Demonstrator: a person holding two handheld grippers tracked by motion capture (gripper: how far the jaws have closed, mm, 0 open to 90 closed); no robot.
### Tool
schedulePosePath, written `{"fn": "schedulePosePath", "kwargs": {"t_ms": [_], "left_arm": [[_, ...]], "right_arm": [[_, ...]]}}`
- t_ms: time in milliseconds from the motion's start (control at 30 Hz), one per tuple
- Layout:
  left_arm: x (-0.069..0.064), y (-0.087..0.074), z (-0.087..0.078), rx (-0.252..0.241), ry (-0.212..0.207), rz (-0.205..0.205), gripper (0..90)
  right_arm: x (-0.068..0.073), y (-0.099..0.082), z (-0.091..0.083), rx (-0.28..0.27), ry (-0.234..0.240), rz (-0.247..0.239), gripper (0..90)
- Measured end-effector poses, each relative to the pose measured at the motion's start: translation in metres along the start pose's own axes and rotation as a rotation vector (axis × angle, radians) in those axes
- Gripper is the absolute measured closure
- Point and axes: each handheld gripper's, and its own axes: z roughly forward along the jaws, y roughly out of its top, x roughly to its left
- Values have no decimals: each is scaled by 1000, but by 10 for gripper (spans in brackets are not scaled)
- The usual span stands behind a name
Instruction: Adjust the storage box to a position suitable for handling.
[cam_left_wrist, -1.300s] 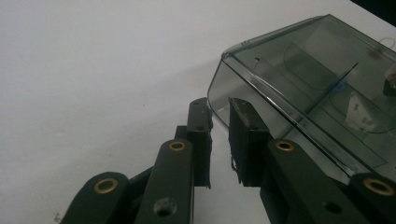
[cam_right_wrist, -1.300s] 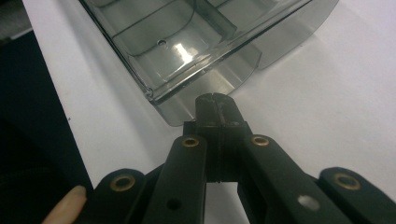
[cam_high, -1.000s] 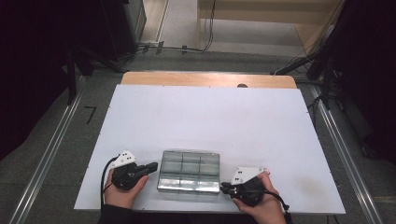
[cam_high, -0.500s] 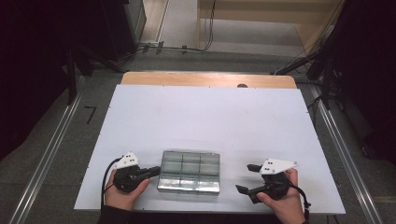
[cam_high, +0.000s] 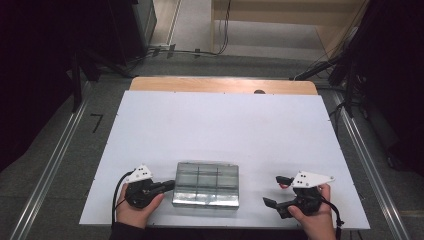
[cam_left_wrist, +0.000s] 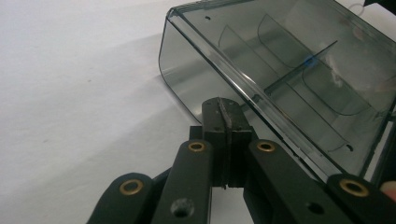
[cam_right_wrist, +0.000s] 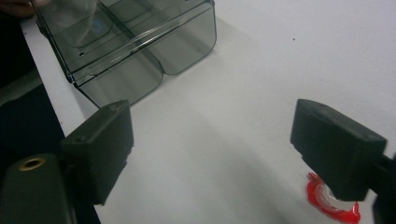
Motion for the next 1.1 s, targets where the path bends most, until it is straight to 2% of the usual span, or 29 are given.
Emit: {"fn": "schedulePosePath", "kwargs": {"t_ms": [67,233,300,333,367,433,567,800,1100], "left_arm": [[-3,0,2,2,-8,2,899],[-9,2,8,9,-28,17,899],[-13,2,9,0,-34,32,900],[-15,2,9,-2,-43,37,899],[-16,2,10,-4,-47,43,900],[-19,3,12,-3,-50,51,900],[-22,3,15,-4,-64,48,900],[-27,3,17,9,-78,55,900],[-32,3,21,18,-101,76,900]], "right_arm": [[1,0,2,10,-4,-9,131],[3,0,6,25,-10,-20,229],[4,0,7,30,-20,-20,356],[3,0,7,33,-12,-20,464],[3,-1,8,38,2,-24,536],[4,-1,10,52,27,-35,621],[7,-1,13,74,38,-67,745],[7,-2,14,68,92,-72,866],[7,-3,17,79,110,-70,875]]}}
